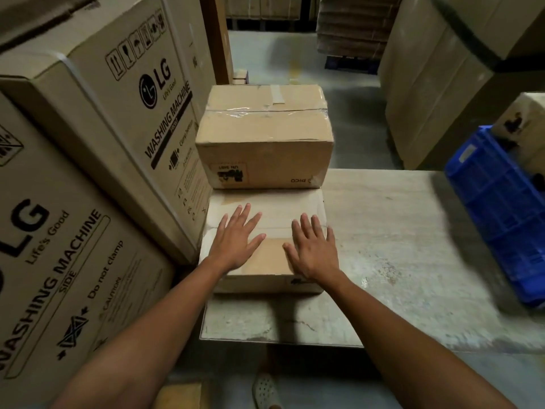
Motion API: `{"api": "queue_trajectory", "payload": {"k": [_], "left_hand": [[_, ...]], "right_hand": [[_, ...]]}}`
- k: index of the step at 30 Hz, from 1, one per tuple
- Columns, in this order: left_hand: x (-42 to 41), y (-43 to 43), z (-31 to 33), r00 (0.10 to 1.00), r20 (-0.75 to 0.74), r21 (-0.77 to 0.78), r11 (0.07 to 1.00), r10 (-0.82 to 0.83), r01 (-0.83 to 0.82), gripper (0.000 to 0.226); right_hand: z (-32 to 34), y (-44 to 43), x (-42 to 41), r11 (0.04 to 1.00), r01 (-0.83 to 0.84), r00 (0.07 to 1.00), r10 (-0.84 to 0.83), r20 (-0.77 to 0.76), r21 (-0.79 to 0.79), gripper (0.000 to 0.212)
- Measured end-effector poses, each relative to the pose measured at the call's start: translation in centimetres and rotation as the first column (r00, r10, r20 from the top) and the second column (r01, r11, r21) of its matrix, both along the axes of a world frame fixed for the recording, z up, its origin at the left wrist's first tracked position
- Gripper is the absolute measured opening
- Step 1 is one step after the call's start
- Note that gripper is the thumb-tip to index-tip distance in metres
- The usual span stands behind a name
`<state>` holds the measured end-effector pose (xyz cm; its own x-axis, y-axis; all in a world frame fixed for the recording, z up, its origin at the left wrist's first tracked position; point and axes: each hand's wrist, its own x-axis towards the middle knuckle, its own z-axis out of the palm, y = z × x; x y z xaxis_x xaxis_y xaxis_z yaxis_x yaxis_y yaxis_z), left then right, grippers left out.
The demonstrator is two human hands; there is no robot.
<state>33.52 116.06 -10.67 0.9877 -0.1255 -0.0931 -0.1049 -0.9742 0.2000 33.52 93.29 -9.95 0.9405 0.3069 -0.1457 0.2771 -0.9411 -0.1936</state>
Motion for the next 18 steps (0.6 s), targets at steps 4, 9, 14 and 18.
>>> {"api": "queue_trajectory", "payload": {"k": [4, 9, 14, 18], "left_hand": [[0.1, -0.4, 0.3, 1.000, 0.003, 0.013, 1.000, -0.008, 0.008, 0.066], [0.4, -5.6, 2.8, 0.969, 0.181, -0.049, 0.983, -0.166, 0.178, 0.069], [1.3, -17.4, 7.6, 0.848, 0.370, -0.125, 0.884, -0.380, 0.451, 0.069], [-1.0, -28.8, 10.7, 0.755, 0.452, -0.136, 0.799, -0.476, 0.585, 0.067]], "right_hand": [[0.5, -0.2, 0.3, 1.000, -0.013, 0.999, 0.014, -0.050, 0.015, 0.072], [3.3, -3.5, -0.9, 0.978, 0.139, 0.988, -0.148, 0.044, 0.155, 0.074], [7.7, -11.9, -4.0, 0.916, 0.300, 0.911, -0.358, 0.205, 0.267, 0.075], [10.7, -21.6, -8.8, 0.856, 0.423, 0.798, -0.507, 0.325, 0.297, 0.078]]}}
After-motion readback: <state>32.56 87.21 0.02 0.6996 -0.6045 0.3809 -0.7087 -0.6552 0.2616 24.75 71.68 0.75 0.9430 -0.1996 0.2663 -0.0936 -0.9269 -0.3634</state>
